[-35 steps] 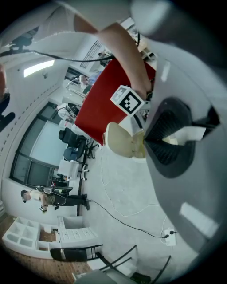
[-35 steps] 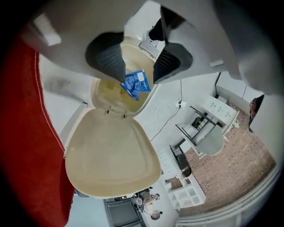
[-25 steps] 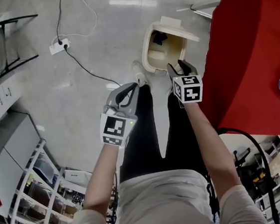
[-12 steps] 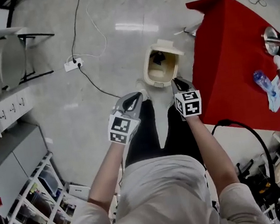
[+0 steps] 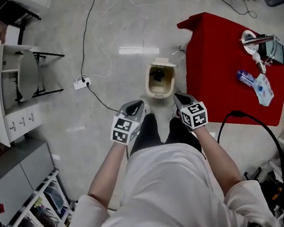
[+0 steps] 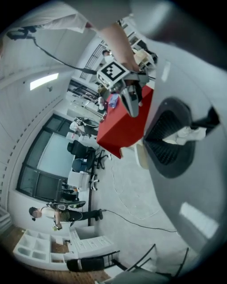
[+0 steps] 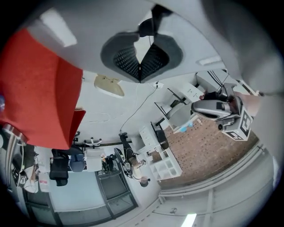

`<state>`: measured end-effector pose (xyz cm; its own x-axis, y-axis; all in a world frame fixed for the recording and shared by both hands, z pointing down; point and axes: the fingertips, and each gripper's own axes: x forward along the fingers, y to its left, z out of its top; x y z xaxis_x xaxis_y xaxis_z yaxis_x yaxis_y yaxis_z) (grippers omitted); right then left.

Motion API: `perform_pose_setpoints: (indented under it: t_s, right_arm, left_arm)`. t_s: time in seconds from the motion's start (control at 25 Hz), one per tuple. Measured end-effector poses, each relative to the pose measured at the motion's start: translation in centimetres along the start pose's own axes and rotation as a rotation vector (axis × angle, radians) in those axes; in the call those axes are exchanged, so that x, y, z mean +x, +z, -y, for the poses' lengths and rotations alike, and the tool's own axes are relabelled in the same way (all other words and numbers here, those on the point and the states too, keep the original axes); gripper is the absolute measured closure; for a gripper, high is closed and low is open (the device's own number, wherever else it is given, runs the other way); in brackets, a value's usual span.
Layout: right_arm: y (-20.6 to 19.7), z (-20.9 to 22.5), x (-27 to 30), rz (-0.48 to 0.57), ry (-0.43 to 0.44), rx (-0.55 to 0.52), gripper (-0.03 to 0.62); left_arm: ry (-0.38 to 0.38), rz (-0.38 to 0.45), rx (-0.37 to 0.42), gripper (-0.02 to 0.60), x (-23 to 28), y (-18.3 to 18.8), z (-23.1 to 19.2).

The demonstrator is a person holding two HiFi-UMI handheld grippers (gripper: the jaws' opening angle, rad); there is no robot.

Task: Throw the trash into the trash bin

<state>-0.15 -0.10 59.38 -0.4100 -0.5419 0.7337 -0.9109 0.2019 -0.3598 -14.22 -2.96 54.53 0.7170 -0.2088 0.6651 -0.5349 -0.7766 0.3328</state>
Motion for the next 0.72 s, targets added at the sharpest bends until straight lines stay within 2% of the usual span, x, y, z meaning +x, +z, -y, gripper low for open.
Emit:
perform_pose_setpoints:
  t_s: [0.28,0.72]
  right_arm:
    - [0.2,-2.0,-3.2,0.027,0.004,-0.012,0.592]
    - [2.5,-2.4,-6.5,0.140,-0.027,0.032,0.592]
  left_arm:
    - [-0.042,-0.018,0.025,0.577,-1.8,1.7,2.1]
    - [-0.131,0.019,0.171,0.577,-2.7,4.1,5.1]
